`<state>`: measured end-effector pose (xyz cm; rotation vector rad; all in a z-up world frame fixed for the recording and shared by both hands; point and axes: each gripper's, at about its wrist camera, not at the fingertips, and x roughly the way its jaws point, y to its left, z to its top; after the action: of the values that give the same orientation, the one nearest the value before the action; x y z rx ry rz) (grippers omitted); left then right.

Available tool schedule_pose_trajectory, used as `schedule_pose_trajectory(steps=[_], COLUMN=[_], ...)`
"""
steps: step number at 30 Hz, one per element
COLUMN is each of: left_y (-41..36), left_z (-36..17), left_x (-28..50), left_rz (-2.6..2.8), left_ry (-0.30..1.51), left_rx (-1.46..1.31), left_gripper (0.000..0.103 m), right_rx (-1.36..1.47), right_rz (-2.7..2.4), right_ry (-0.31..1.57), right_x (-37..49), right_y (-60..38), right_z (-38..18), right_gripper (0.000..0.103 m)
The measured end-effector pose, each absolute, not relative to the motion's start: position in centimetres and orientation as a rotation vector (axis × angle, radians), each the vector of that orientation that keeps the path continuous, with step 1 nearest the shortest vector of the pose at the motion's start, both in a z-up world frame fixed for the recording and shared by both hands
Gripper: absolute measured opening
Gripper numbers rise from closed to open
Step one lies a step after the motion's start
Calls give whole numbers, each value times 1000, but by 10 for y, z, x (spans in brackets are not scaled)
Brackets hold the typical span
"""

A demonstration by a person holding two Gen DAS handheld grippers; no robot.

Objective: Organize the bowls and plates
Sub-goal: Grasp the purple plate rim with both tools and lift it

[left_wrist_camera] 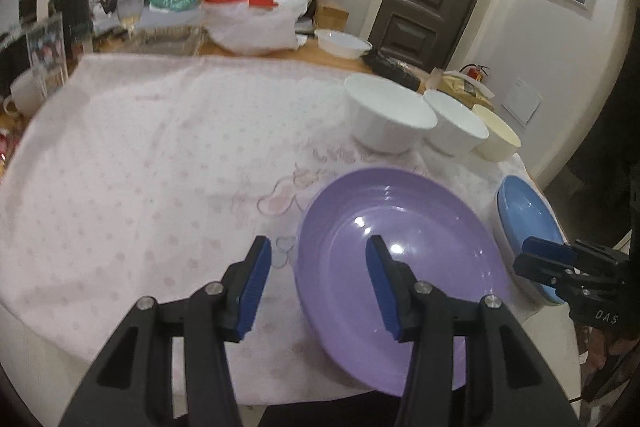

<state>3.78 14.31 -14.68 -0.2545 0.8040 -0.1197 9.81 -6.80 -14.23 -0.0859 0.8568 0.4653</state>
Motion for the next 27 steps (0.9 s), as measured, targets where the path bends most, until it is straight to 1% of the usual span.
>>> schedule_pose_trajectory(steps=[3, 5, 8, 16, 22, 27], left_y=[146, 144, 145, 146, 148, 148], left_z=[-160, -165, -173, -180, -182, -183], left_x=[39, 40, 42, 46, 48, 48], left_rz=[-154, -158, -168, -178, -184, -186], left_ry=[817, 823, 831, 828, 823, 821], left_rx=[-296, -299, -307, -308, -299, -287], left_gripper=[45, 42, 39, 21, 12, 10], right_rx=[-88, -99, -106, -131, -152, -152], right_rz=[417, 389, 361, 317, 309, 309], right_ry=[871, 879, 894, 922, 935, 935], right_x=[96, 95, 95, 99, 101, 101], right_y=[-64, -61, -59, -52, -49, -48], right_z=[-153, -159, -167, -176, -181, -181], right_gripper=[28, 26, 25, 20, 17, 17])
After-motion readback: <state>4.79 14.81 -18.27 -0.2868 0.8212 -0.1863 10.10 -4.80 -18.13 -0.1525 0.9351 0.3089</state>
